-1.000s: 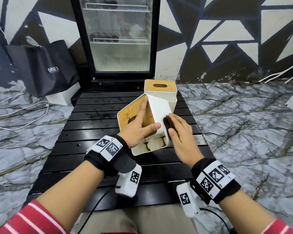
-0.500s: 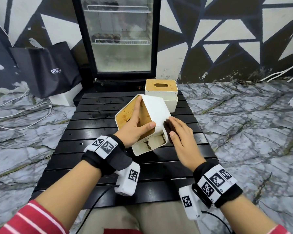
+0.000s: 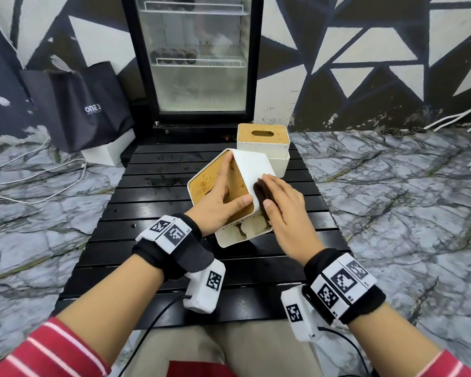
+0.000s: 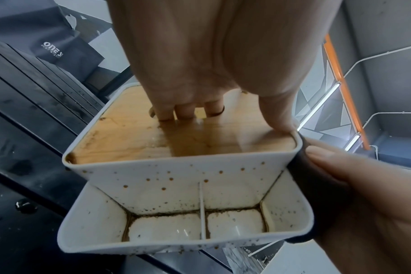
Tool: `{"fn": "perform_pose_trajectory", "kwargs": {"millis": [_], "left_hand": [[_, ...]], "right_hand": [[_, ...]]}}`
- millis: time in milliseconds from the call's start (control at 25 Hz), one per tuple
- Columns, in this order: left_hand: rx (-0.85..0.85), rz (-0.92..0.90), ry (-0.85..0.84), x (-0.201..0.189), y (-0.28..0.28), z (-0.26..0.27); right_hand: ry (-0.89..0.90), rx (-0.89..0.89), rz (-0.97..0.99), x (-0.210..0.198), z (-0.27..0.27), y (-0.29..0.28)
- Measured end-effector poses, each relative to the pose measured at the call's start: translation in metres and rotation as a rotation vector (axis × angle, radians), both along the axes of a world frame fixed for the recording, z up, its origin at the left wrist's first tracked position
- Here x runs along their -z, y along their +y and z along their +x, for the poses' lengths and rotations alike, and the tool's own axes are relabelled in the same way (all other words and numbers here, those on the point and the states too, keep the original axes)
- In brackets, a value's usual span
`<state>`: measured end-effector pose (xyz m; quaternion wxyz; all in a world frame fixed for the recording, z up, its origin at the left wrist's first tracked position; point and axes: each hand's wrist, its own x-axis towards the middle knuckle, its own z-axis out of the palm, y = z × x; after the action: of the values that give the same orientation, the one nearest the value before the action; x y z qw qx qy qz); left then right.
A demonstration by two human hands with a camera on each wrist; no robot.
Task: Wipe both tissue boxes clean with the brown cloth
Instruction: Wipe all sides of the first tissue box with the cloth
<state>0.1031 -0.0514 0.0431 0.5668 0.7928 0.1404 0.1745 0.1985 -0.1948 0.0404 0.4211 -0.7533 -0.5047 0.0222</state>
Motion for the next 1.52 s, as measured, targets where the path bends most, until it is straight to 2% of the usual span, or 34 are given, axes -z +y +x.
{"fn": "perform_pose_trajectory", "kwargs": {"millis": [400, 600, 800, 960, 1080, 1240, 1520], "left_hand": [[-0.007, -0.007, 0.008, -0.002, -0.002, -0.002], [-0.044, -0.018, -0.045, -0.002, -0.001, 0.0], [-0.051, -0.077, -0.043, 0.0, -0.003, 0.003], [-0.046, -0.069, -0.044, 0.001, -0.005, 0.006], [-0.026, -0.045, -0.037, -0.004, -0.008, 0.004], [-0.017, -0.083, -0.055, -0.006, -0.007, -0.002], [0.024, -0.055, -0.051, -0.005, -0.007, -0.003]], "right_hand": [[-0.038, -0.003, -0.032, 0.002, -0.004, 0.0], [-0.034, -0.049, -0.007, 0.014, -0.005, -0.009], [0.021, 0.043, 0.001, 0.027, 0.006, -0.015], [0.044, 0.089, -0.032, 0.011, 0.013, -0.002], [0.01, 0.058, -0.009, -0.002, 0.006, 0.008], [-0.064, -0.018, -0.017, 0.006, -0.002, 0.0], [-0.058, 0.095, -0.034, -0.012, 0.011, 0.021]]}}
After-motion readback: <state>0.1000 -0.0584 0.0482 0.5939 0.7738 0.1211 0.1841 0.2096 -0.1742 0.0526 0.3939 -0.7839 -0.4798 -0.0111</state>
